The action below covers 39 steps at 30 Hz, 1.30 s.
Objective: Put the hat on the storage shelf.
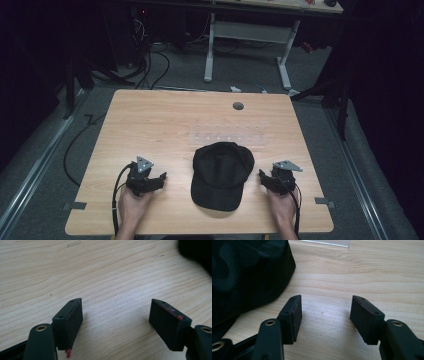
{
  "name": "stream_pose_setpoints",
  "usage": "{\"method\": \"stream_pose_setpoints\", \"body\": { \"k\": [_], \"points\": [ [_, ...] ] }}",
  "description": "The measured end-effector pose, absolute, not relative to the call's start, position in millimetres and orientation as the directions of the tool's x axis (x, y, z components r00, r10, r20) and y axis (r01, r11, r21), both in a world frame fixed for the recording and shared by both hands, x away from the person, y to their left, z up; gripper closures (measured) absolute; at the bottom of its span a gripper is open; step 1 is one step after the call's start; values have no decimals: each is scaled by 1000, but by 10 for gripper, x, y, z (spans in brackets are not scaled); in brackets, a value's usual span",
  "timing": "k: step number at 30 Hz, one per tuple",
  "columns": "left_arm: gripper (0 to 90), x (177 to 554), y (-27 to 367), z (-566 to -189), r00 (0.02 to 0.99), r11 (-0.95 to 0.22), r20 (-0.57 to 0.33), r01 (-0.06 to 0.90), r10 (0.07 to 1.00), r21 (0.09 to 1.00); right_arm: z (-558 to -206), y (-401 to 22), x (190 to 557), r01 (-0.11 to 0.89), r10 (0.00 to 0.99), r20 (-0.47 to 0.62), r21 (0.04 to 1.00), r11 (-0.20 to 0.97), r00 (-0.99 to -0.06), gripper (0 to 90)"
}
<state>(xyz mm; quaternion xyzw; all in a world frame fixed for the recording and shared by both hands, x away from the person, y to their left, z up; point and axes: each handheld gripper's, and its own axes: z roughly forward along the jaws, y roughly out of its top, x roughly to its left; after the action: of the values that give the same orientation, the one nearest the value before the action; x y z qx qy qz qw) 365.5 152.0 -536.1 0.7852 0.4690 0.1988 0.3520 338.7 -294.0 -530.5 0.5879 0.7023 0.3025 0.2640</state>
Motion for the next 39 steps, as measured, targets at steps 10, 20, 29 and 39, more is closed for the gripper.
{"method": "stream_pose_setpoints", "body": {
  "k": [10, 20, 29, 39],
  "points": [
    [271, 3655, 1520, -5360, 481, -313, -18, 597, 876, 739, -5241, -2985, 3260, 633, 976, 42, 767, 106, -214, 481],
    [269, 3655, 1519, -5360, 481, -314, -17, 597, 876, 738, -5189, -2929, 3137, 616, 953, 78, 777, 125, -292, 467],
    [268, 3655, 1517, -5361, 480, -313, -16, 597, 877, 739, -5029, -2783, 3070, 588, 922, 80, 790, 173, -378, 471],
    [267, 3655, 1516, -5361, 480, -313, -16, 596, 877, 739, -4819, -2602, 3135, 548, 899, 64, 811, 206, -434, 504]
  ]
}}
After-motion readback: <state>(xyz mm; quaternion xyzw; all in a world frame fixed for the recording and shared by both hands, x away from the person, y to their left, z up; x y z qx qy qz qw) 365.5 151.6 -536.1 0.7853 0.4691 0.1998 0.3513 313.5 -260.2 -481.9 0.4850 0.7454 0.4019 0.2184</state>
